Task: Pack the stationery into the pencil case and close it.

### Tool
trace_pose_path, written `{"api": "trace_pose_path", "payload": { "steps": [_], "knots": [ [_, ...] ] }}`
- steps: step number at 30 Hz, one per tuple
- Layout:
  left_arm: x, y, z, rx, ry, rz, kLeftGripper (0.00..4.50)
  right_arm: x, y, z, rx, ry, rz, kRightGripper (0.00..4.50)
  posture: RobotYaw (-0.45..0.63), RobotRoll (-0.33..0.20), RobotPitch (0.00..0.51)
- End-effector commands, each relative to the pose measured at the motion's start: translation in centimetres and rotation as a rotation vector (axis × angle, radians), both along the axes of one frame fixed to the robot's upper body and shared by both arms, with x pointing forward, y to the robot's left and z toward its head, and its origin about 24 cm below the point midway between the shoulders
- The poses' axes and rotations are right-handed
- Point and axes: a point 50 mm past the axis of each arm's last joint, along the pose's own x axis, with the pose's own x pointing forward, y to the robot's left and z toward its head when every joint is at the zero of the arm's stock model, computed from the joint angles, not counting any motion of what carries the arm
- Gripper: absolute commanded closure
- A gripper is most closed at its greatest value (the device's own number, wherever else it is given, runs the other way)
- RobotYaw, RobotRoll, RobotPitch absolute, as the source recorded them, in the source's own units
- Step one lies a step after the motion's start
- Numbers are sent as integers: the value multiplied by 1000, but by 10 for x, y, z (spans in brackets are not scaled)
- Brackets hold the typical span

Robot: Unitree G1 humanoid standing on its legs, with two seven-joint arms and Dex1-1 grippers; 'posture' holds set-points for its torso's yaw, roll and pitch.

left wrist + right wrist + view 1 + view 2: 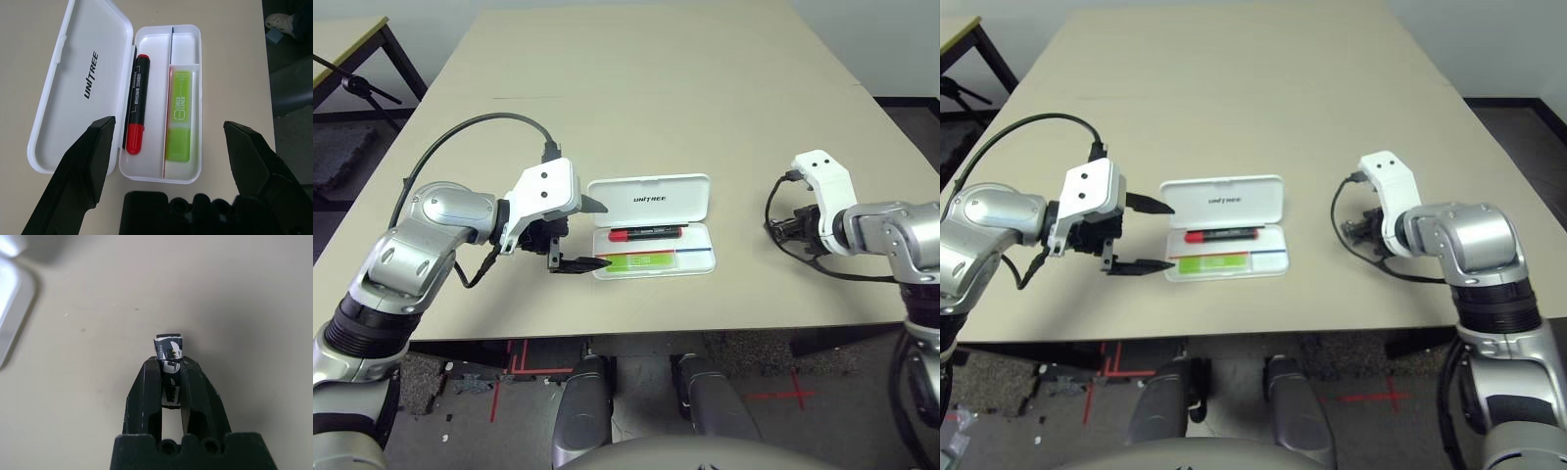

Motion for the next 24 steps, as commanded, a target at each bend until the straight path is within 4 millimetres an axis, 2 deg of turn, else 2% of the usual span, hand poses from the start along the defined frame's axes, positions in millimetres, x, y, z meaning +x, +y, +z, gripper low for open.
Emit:
{"api": "trace_pose_path", "payload": {
  "steps": [1, 4, 6, 8, 12, 16, 24],
  "knots": [
    [1, 0, -1, 16, -5, -1, 0, -1, 4, 1, -28, -21, 216, 4250, -32, 0, 129],
    [0, 1, -2, 21, -3, 4, 0, 1, 2, 5, -94, -57, 359, 4250, -31, 0, 129],
    [0, 1, -3, 28, 0, 9, 0, 2, -8, 3, -250, -63, 462, 4250, -29, 0, 128],
    [0, 2, -4, 31, 1, 11, 0, 2, -10, 4, -300, -57, 554, 4250, -25, 0, 127],
    [1, 2, -4, 34, 1, 14, 0, -1, 2, 13, -220, -43, 723, 4250, -21, 0, 126],
    [1, 2, -4, 37, 0, 19, 0, -2, 10, 19, -192, -28, 806, 4250, -16, 0, 125],
    [1, 2, -5, 42, 1, 24, 0, -3, 38, 24, -66, -44, 945, 4250, -12, 0, 121]
  ]
}}
